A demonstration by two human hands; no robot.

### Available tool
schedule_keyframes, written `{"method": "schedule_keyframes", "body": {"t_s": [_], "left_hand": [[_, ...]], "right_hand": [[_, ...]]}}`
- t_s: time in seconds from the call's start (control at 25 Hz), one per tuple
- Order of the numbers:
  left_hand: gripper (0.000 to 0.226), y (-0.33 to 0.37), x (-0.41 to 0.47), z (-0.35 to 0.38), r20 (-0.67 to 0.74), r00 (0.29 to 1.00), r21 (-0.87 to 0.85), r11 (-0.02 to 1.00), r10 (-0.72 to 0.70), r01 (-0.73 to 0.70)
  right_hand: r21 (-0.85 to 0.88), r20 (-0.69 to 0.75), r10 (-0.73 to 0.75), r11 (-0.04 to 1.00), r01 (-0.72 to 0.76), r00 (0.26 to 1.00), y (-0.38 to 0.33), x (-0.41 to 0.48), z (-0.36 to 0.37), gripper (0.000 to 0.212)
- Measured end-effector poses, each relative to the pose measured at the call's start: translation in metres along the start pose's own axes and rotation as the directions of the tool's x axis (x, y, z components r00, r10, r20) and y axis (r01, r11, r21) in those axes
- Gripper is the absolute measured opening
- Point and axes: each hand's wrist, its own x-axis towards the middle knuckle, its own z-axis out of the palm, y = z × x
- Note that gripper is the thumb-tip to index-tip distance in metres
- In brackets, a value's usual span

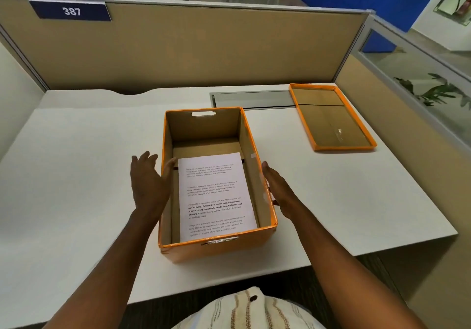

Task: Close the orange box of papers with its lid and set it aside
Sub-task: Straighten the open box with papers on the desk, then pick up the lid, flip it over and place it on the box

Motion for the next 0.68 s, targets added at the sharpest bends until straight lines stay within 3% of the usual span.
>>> {"method": "schedule_keyframes", "body": {"t_s": [0.2, 0.36, 0.48, 0.56, 0.68], "left_hand": [[0.040, 0.080, -0.007, 0.039, 0.074, 0.982, -0.068, 0.984, 0.172, -0.167], [0.032, 0.145, -0.019, 0.093, 0.081, 0.963, -0.132, 0.961, 0.256, -0.244], [0.036, 0.193, -0.026, 0.137, 0.082, 0.940, -0.156, 0.935, 0.332, -0.317], [0.047, 0.222, -0.030, 0.166, 0.139, 0.946, -0.189, 0.946, 0.293, -0.265], [0.042, 0.257, -0.032, 0.209, 0.299, 0.944, -0.199, 0.976, 0.141, -0.083]], "right_hand": [[-0.202, -0.169, -0.081, 0.978, 0.045, 0.982, 0.009, 0.035, -0.045, 0.060], [-0.389, -0.174, -0.189, 0.915, 0.109, 0.966, 0.020, 0.066, -0.088, 0.058], [-0.433, -0.181, -0.233, 0.891, 0.136, 0.955, 0.026, 0.094, -0.133, 0.055], [-0.449, -0.186, -0.267, 0.879, 0.160, 0.946, 0.031, 0.111, -0.162, 0.053], [-0.492, -0.211, -0.308, 0.854, 0.172, 0.928, 0.036, 0.135, -0.200, 0.050]]}}
